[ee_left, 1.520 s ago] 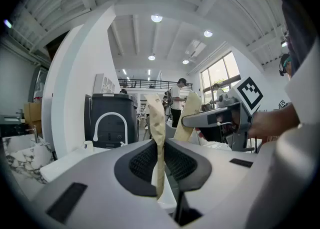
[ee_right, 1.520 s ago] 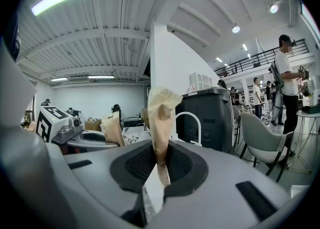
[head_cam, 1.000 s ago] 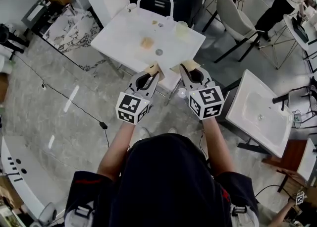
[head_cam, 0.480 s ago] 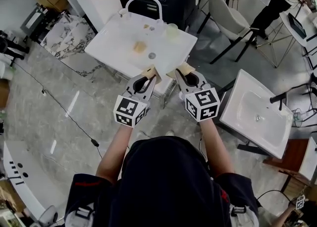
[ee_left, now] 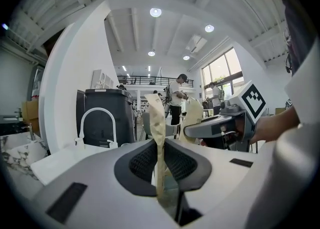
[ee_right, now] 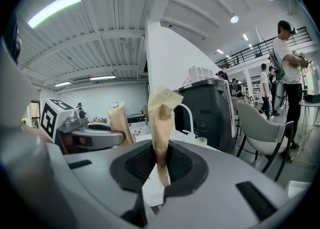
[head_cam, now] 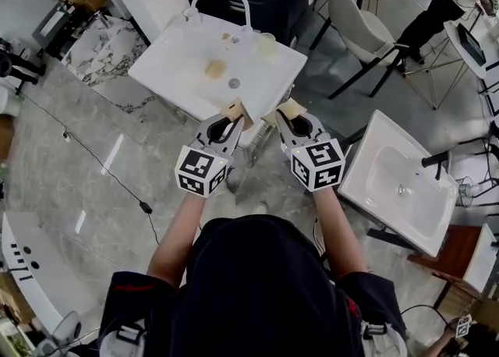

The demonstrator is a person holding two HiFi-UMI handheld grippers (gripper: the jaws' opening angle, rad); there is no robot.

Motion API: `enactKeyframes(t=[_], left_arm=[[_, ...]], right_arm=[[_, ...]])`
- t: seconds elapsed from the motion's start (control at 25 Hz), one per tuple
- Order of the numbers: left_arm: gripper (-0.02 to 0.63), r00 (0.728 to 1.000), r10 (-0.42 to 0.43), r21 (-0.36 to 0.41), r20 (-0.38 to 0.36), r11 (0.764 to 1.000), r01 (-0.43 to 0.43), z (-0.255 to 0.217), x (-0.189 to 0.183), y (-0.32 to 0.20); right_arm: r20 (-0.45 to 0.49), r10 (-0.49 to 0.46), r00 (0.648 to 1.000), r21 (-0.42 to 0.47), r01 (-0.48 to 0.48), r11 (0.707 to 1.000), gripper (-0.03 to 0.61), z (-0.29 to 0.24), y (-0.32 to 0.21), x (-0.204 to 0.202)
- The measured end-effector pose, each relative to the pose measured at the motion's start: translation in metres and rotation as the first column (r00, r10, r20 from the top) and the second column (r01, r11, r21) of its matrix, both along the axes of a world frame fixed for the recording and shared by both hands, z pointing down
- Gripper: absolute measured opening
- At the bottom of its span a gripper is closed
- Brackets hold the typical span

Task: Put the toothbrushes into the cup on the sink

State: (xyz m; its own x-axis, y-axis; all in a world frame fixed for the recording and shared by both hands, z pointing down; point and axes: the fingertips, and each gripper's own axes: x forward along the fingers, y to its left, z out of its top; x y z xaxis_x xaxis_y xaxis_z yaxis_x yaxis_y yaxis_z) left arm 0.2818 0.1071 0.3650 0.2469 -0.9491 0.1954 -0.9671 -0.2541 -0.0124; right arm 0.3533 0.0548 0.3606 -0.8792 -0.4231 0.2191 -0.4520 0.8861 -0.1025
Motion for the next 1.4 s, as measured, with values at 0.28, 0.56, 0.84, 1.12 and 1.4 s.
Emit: enactKeyframes(t=[0.28, 0.56, 0.84, 1.12, 1.4], left_arm=[[0.044, 1.000, -0.015, -0.011, 0.000, 1.000, 0.015, 0.006, -0.011, -0.007], [0.044, 1.000, -0.014, -0.010, -0.009, 1.000, 0.014, 0.012, -0.034, -0.029], [0.044, 1.000, 0.005, -0.016, -0.022, 1.000, -0.006, 0.012, -0.074, -0.064], [0.044, 0.999, 0.041, -0.037, -0.024, 0.998, -0.042, 0.016, -0.124, -0.104], [0.044, 0.994, 0.099, -0.059, -0.046, 0.993, -0.102, 0.022, -0.167, -0.135]], right_arm=[[0.003, -0.011, 1.000, -0.010, 0.011, 1.000, 0.061, 0.007, -0.011, -0.012], [-0.005, -0.005, 1.000, -0.016, 0.005, 1.000, 0.061, 0.014, -0.032, -0.032], [-0.012, 0.030, 0.999, -0.029, -0.030, 0.999, 0.061, 0.016, -0.068, -0.069], [-0.017, 0.070, 0.997, -0.046, -0.071, 0.996, 0.061, 0.017, -0.106, -0.119], [-0.052, 0.122, 0.991, -0.062, -0.125, 0.990, 0.061, 0.023, -0.133, -0.163]])
